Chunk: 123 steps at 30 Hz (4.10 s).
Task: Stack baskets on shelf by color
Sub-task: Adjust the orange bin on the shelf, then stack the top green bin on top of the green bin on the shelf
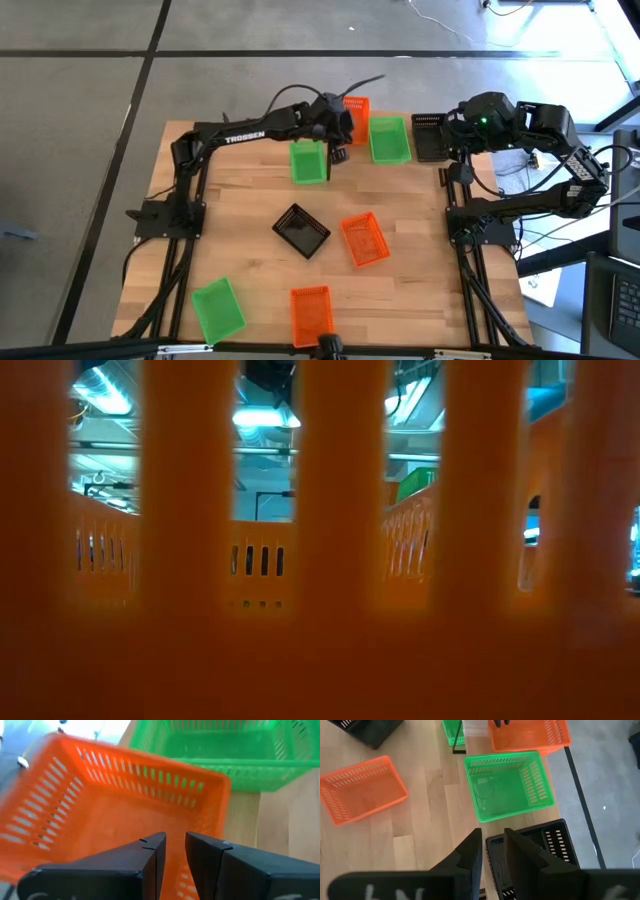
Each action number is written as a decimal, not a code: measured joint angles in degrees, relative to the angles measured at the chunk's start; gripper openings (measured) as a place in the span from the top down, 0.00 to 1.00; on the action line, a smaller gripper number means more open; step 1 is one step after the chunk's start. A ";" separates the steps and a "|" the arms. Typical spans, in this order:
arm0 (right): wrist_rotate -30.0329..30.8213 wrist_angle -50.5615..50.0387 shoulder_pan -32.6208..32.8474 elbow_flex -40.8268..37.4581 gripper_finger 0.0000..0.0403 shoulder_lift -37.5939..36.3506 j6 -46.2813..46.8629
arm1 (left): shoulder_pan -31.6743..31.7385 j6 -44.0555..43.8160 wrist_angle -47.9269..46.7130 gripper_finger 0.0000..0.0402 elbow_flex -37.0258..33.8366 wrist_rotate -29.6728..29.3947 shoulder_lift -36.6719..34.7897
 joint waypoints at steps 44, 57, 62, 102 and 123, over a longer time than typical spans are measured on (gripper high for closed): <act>-0.01 -0.11 -0.02 0.01 0.80 -0.02 -1.01 | -4.52 -1.69 -56.87 0.83 29.65 3.83 -0.38; 0.00 -0.35 -0.02 0.00 0.80 -0.69 -1.27 | -5.53 -2.66 -59.06 0.83 13.68 6.03 -0.81; -0.02 -1.09 0.00 0.00 0.80 -1.85 -1.27 | -5.51 -3.12 -55.40 0.83 6.70 6.60 -3.53; 0.09 0.46 -0.02 0.00 0.80 -3.78 3.08 | -2.47 3.10 0.40 0.83 -38.89 6.68 -18.26; 0.09 0.42 -0.02 0.00 0.80 -3.78 3.19 | -1.81 4.87 2.25 0.83 -39.04 5.66 -13.54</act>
